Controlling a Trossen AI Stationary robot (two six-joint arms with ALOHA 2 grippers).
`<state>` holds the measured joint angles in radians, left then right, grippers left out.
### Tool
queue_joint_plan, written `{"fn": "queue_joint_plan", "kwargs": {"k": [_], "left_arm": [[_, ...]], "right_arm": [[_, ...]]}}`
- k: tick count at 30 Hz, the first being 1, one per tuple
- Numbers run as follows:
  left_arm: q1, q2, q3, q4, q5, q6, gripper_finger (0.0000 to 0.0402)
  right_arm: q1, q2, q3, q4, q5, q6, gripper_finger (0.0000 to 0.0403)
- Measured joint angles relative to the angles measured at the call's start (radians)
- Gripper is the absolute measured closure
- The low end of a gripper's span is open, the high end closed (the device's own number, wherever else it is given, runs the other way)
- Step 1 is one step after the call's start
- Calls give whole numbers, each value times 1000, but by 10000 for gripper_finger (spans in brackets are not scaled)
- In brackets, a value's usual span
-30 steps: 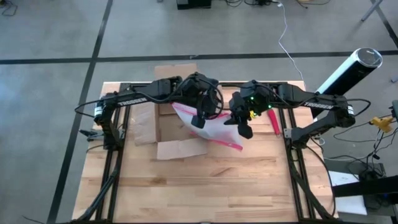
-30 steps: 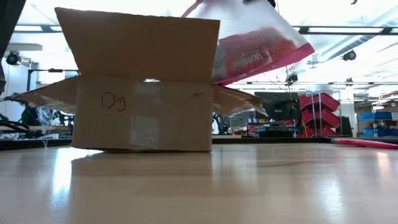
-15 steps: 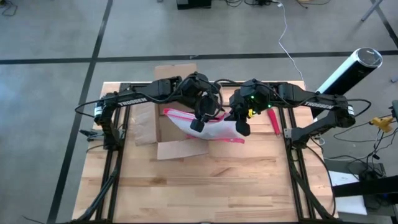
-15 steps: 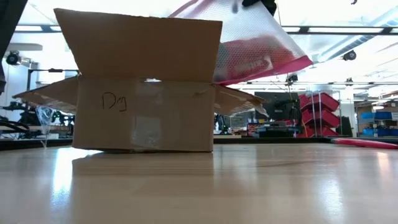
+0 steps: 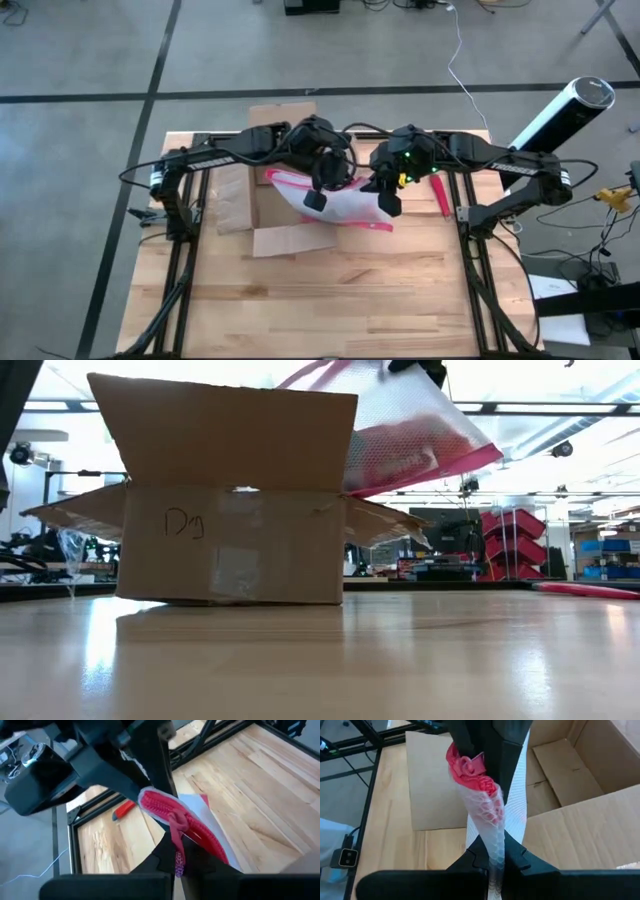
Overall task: Unpack boxes
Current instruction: Close the zip bag
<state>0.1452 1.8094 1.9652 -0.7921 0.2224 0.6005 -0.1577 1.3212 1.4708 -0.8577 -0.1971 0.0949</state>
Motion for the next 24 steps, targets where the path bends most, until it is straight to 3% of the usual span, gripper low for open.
{"fn": "queue_joint_plan", "kwargs": {"k": [13, 24], "left_arm": [[1, -49, 0, -140, -2, 137, 401], [1, -91, 0, -151, 25, 159, 401]], "right_arm": [[0, -12, 0, 275, -74, 180, 397], [3, 1, 0, 323, -73, 341, 279]]}}
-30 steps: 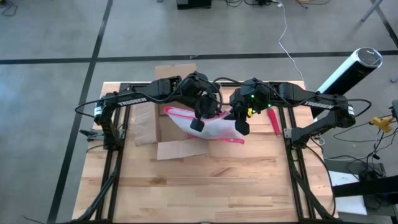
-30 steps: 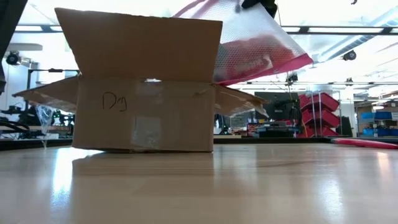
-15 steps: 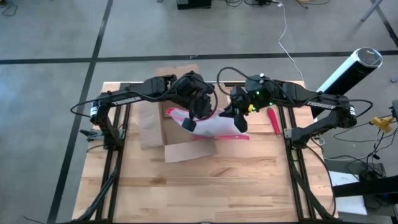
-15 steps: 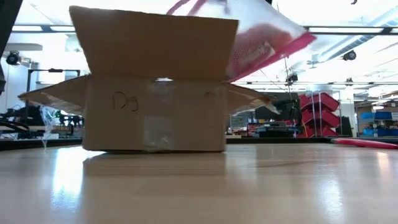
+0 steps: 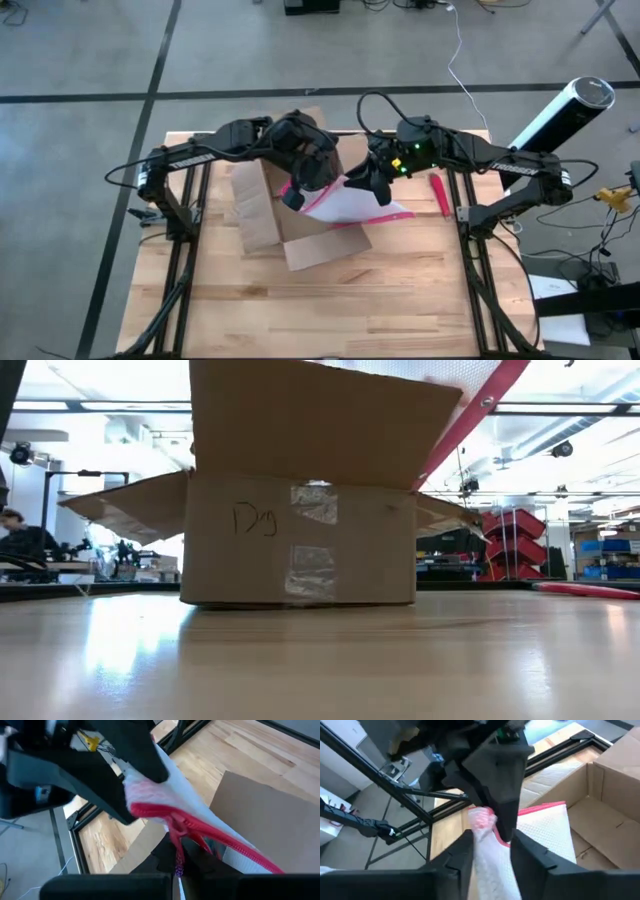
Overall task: Unpack boxes
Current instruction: Close the zip bag
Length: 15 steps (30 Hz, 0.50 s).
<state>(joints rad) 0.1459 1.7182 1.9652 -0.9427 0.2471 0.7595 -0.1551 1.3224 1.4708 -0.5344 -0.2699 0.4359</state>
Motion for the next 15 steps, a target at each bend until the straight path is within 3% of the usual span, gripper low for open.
{"fn": "queue_joint_plan", "kwargs": {"k": [8, 15], "left_arm": [[2, -4, -1, 70, -3, -40, 401], [3, -3, -1, 133, -59, -145, 401]], "right_arm": [[-1, 0, 0, -5, 0, -111, 209], [-11, -5, 0, -7, -52, -192, 216]]}}
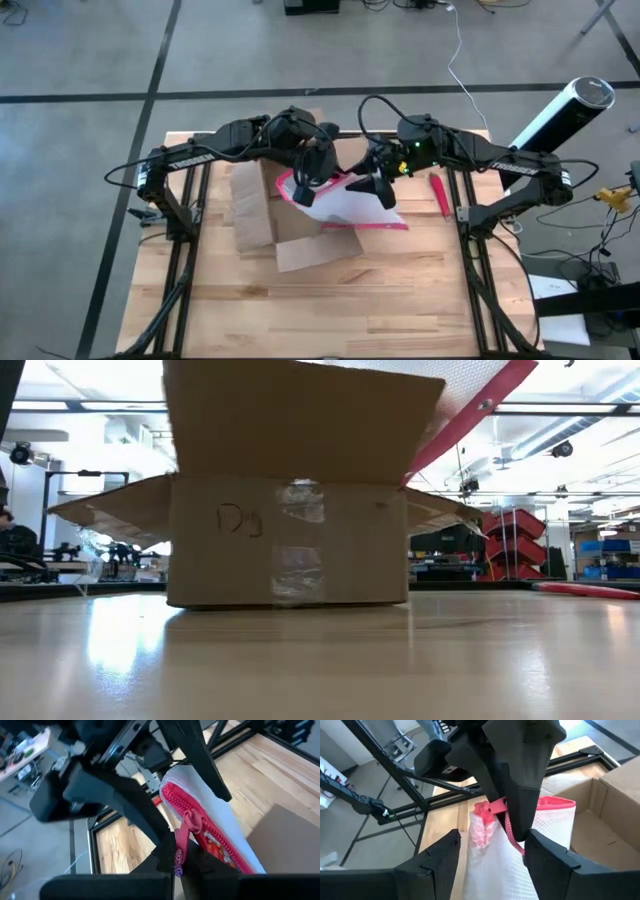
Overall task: Unpack boxes
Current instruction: Close the zip bag
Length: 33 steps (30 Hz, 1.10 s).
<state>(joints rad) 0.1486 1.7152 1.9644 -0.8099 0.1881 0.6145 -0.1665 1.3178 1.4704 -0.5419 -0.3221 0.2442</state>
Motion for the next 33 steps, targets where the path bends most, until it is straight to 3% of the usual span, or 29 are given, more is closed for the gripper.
{"fn": "queue_joint_plan", "kwargs": {"k": [5, 12, 22, 33], "left_arm": [[0, 0, 0, -10, -38, -49, 401], [-1, 0, 0, -21, -41, -37, 401], [0, 0, 0, -75, -52, 21, 401], [5, -5, 1, -311, -203, 58, 401]], "right_arm": [[-1, -17, 0, 2, 0, -48, 269], [0, -16, 0, 9, -1, -34, 390], [0, -14, -3, 39, 11, 26, 400], [3, -65, -3, -19, 33, 44, 402]]}}
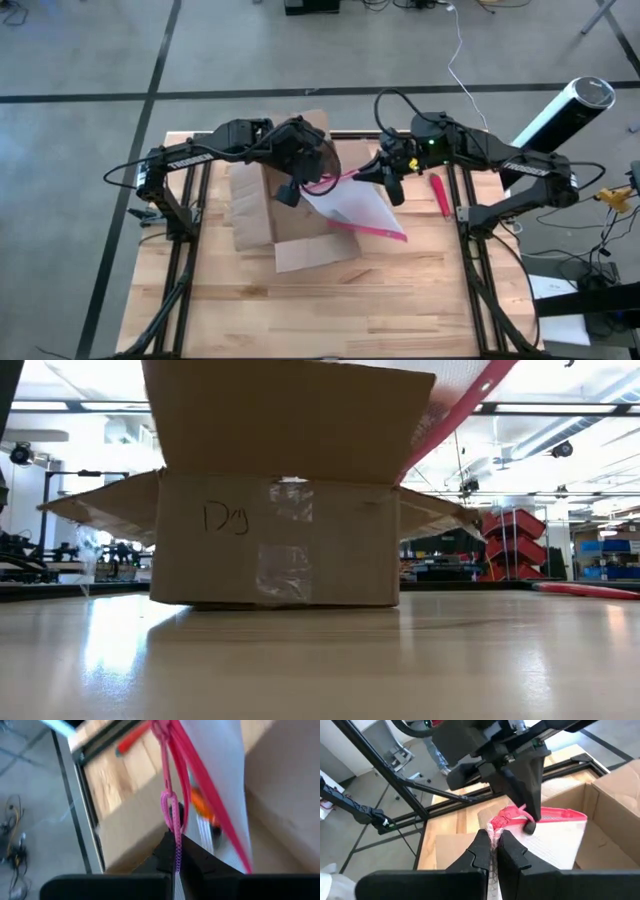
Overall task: Unpack boxes
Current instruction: Close the zip bag
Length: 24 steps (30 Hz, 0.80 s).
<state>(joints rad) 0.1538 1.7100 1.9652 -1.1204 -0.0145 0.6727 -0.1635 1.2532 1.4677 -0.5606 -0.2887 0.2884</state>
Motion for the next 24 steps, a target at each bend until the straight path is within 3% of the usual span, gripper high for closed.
{"fn": "queue_joint_plan", "kwargs": {"k": [9, 17, 24], "left_arm": [[26, -7, 0, -117, -76, 0, 401], [120, -14, 0, -247, -121, -30, 401], [209, -49, 0, -252, -164, -32, 401]], "right_arm": [[15, -42, 1, -93, 27, 0, 403], [43, -125, 2, -210, 61, 38, 403], [74, -203, 2, -297, 138, 58, 403]]}}
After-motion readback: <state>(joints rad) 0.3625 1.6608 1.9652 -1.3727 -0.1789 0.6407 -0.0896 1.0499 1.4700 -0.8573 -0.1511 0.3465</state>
